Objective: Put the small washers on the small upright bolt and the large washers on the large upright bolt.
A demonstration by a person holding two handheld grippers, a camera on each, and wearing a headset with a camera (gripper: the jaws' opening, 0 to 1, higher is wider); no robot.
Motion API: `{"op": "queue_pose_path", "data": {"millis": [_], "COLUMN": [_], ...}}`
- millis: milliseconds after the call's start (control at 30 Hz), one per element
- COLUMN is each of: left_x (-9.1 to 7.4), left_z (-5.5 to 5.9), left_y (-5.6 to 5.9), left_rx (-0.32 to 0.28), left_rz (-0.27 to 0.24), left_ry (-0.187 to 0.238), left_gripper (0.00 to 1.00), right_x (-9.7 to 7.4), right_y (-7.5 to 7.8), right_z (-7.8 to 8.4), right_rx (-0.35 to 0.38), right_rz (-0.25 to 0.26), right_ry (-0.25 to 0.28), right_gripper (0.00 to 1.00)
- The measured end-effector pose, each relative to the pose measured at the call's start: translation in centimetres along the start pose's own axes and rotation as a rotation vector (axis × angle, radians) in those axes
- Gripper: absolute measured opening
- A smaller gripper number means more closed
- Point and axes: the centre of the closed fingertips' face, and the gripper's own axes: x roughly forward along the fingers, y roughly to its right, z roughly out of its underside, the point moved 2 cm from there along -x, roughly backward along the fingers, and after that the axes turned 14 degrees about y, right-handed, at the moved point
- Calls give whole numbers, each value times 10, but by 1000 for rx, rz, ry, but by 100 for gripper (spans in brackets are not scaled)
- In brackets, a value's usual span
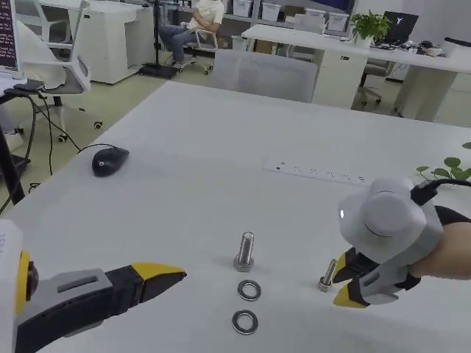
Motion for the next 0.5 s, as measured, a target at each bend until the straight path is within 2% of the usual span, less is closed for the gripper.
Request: {"op": "queue_pose_path", "data": {"millis": [267,500], "left_x": [-8,-15], "left_z": [-4,-7], "left_y": [-1,-2], "left_rx": [18,18], "left_rz": [-25,-48], "left_ry": [13,28], "left_gripper": [69,69], "right_x": [30,59], "right_y": [-25,-34], "right_z": [-39,-61], "right_rx": [-41,-66], "right_rz": [-83,-139], "right_ry": [51,68], "right_gripper": [21,23]}}
